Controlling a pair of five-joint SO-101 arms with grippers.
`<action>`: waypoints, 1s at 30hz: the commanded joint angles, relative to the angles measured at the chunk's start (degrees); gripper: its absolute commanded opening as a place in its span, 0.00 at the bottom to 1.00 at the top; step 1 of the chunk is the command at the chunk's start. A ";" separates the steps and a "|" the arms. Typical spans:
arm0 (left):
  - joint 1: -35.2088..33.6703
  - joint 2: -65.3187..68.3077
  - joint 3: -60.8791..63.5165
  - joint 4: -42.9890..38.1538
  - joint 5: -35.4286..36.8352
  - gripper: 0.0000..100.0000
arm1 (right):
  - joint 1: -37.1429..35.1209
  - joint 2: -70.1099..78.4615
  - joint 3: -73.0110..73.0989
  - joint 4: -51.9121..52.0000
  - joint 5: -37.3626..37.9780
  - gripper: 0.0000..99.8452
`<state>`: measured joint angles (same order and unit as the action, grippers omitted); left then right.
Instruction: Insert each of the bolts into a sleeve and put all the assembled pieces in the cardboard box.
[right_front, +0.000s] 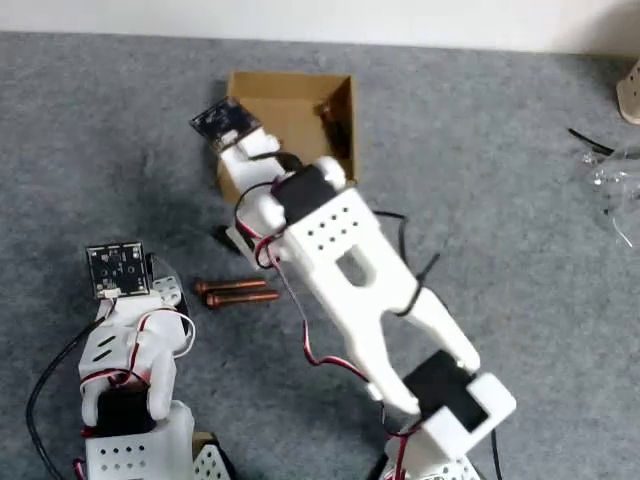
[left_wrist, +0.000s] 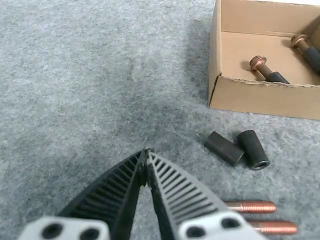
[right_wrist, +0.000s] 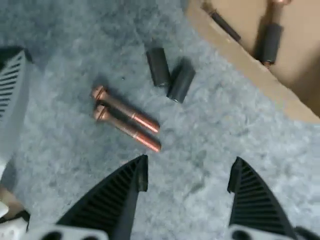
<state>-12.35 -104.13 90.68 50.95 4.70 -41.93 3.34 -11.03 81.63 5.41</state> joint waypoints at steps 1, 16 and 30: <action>-0.75 -0.66 -0.84 -1.23 -0.26 0.00 | -0.75 1.10 1.36 -6.11 0.35 0.24; -3.56 -0.66 -1.80 -1.23 0.09 0.00 | -1.01 16.04 2.77 -20.18 0.26 0.24; -3.56 -0.66 -1.80 -1.41 -0.09 0.00 | -0.66 24.31 2.51 -26.95 0.53 0.24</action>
<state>-15.25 -104.13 90.68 50.68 4.70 -42.29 29.10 -7.52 57.36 5.41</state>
